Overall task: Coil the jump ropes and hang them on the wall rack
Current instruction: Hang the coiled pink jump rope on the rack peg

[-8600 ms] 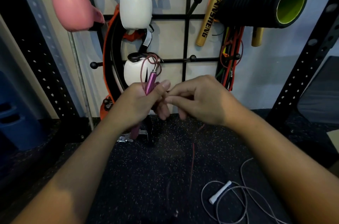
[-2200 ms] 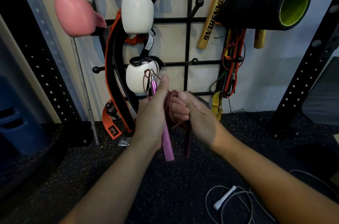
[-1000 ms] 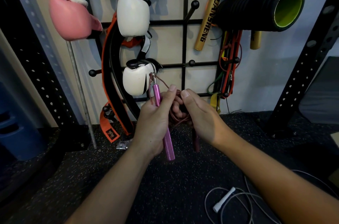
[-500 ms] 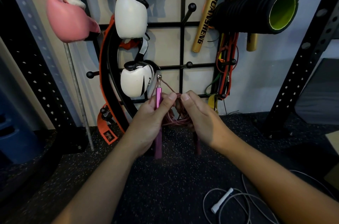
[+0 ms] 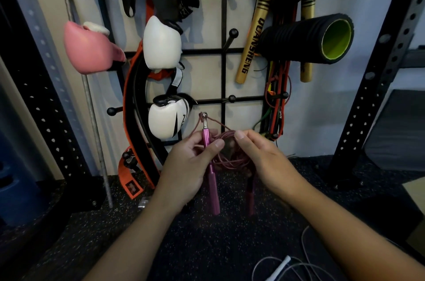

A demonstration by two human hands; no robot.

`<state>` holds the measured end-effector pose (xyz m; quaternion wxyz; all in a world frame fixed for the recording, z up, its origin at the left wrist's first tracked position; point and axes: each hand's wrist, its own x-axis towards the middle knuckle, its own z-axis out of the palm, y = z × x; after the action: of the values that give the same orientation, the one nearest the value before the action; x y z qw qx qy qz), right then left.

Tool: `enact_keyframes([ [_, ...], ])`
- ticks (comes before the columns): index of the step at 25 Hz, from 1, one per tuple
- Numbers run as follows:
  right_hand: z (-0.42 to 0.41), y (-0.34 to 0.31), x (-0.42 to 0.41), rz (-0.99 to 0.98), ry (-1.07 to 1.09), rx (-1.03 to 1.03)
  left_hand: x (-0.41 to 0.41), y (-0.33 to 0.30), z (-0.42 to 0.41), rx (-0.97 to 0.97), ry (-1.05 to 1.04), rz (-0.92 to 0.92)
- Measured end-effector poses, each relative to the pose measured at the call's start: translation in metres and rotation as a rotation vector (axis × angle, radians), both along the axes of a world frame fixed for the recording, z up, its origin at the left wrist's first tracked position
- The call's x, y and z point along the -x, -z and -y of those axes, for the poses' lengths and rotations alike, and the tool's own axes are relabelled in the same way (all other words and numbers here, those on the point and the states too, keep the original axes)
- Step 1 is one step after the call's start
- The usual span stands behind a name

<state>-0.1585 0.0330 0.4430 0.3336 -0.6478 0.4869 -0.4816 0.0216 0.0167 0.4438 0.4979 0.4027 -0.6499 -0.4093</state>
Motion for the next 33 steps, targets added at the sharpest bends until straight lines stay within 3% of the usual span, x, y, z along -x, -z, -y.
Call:
enact_keyframes([
  [5, 0.002, -0.014, 0.03, 0.268, -0.099, -0.041, 0.026, -0.028, 0.004, 0.09, -0.034, -0.013],
  [11, 0.047, -0.061, 0.062, 0.455, -0.115, 0.101, 0.059, -0.09, 0.041, 0.208, 0.015, -0.04],
  [15, 0.108, -0.094, 0.072, 0.451, -0.069, 0.164, 0.077, -0.117, 0.1, 0.241, -0.023, -0.077],
  [20, 0.194, -0.12, 0.087, 0.365, 0.038, 0.2, 0.101, -0.139, 0.186, 0.313, -0.086, 0.036],
  [29, 0.346, -0.162, 0.108, 0.315, 0.133, 0.211, 0.142, -0.172, 0.337, 0.378, -0.174, 0.052],
  [33, 0.398, -0.167, 0.105, 0.258, 0.147, 0.237, 0.147, -0.168, 0.391, 0.435, -0.311, 0.167],
])
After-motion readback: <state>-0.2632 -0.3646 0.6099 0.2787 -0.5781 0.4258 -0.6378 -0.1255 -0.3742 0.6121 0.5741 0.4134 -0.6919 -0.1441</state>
